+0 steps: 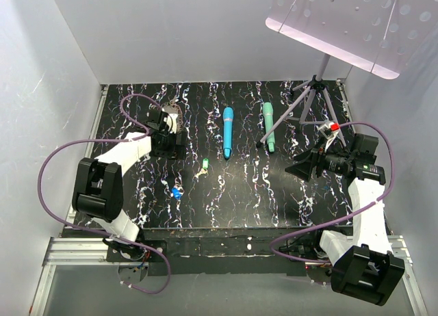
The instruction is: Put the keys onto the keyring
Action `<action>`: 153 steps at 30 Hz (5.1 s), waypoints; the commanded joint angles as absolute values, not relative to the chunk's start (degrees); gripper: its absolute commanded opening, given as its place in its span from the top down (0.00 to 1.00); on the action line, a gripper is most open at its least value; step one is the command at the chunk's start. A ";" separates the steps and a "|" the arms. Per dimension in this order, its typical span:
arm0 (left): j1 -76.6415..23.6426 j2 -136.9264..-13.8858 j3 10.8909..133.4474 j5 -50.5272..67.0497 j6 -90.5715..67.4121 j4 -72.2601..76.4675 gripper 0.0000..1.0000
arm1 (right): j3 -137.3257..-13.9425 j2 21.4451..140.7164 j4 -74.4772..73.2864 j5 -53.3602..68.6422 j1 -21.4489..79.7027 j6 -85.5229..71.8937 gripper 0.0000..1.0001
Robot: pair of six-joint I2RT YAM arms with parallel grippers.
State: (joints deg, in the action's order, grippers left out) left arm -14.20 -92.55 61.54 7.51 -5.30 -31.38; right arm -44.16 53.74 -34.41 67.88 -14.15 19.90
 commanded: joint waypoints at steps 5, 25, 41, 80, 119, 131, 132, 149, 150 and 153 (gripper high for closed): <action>-13.19 -95.88 65.74 11.06 -6.23 -30.76 0.21 | -45.17 53.53 -32.52 68.20 -13.19 20.57 0.12; -11.78 -101.08 69.70 8.35 -8.44 -30.85 0.64 | -45.09 53.70 -32.26 67.50 -11.69 20.65 0.12; -11.60 -106.25 78.12 5.19 -5.81 -32.17 0.64 | -44.82 54.05 -31.91 66.80 -11.34 20.65 0.12; -9.84 -132.01 116.36 6.50 -7.56 -44.82 0.65 | -45.26 53.96 -32.61 66.00 -9.93 21.09 0.12; -9.05 -134.56 117.16 8.18 -3.16 -47.90 0.80 | -45.53 53.88 -32.96 65.92 -9.67 21.45 0.12; -9.05 -117.36 103.74 4.14 -4.65 -35.52 0.55 | -45.53 53.70 -33.13 65.92 -9.75 21.53 0.12; -9.05 -114.55 100.75 2.48 -5.18 -33.42 0.51 | -45.53 53.61 -33.31 65.92 -9.76 21.62 0.12; -3.52 -82.71 53.63 21.62 -27.51 -14.85 0.42 | -45.53 53.00 -33.66 66.62 -9.58 21.97 0.12; -3.43 -82.01 52.22 21.36 -27.94 -15.11 0.43 | -45.53 53.00 -33.66 66.62 -9.49 21.97 0.12; -4.30 -80.16 48.26 21.10 -28.74 -14.24 0.45 | -45.53 53.09 -33.57 66.53 -9.49 21.97 0.12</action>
